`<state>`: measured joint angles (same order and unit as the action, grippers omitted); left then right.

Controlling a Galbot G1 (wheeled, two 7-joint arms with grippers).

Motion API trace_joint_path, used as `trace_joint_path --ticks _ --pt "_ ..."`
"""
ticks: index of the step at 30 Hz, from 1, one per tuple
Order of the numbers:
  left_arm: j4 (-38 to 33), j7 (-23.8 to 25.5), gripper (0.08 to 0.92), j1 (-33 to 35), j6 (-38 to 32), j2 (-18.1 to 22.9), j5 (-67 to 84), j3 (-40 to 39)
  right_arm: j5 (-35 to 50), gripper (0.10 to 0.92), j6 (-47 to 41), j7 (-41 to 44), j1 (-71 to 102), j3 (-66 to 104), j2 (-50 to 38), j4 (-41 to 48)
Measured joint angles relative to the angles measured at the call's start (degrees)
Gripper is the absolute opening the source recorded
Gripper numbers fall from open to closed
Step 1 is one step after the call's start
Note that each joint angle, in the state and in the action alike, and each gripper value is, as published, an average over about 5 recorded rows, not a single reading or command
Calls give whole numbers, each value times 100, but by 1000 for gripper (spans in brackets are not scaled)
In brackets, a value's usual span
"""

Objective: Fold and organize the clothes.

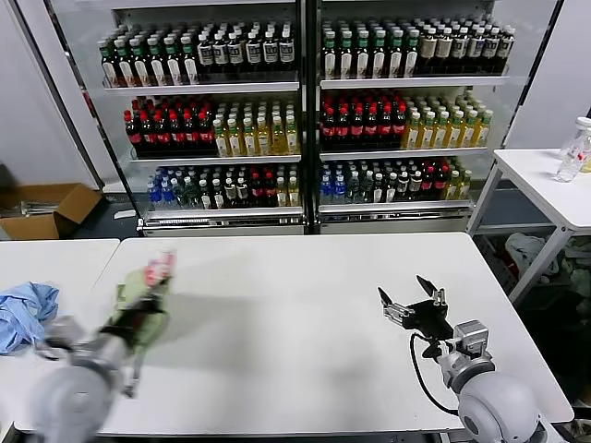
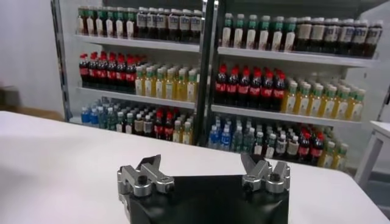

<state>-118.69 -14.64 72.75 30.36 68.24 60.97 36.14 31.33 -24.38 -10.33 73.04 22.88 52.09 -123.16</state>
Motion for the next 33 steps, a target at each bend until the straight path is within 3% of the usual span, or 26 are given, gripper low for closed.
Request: trace_joint_path --ticks 7,13,22,30,33 --pt "599 -91 129 -605 -137 1029 -896 -1460 -46 823 145 -15 -122 -74 -1 66" --pt "766 159 286 -882 -406 1409 -2139 -2235 -17 823 288 -45 -227 -156 -18 105" --pt "95 406 546 -515 -795 1273 -3380 -2401 -69 823 289 -115 -465 -477 169 278" --pt "-335 279 772 314 -1210 906 -3812 -1531 49 823 -163 -268 -1071 -1245 655 780" --pt "-418 202 814 614 -1338 759 -3860 -1136 94 823 -339 -311 -1402 -1648 873 1054"
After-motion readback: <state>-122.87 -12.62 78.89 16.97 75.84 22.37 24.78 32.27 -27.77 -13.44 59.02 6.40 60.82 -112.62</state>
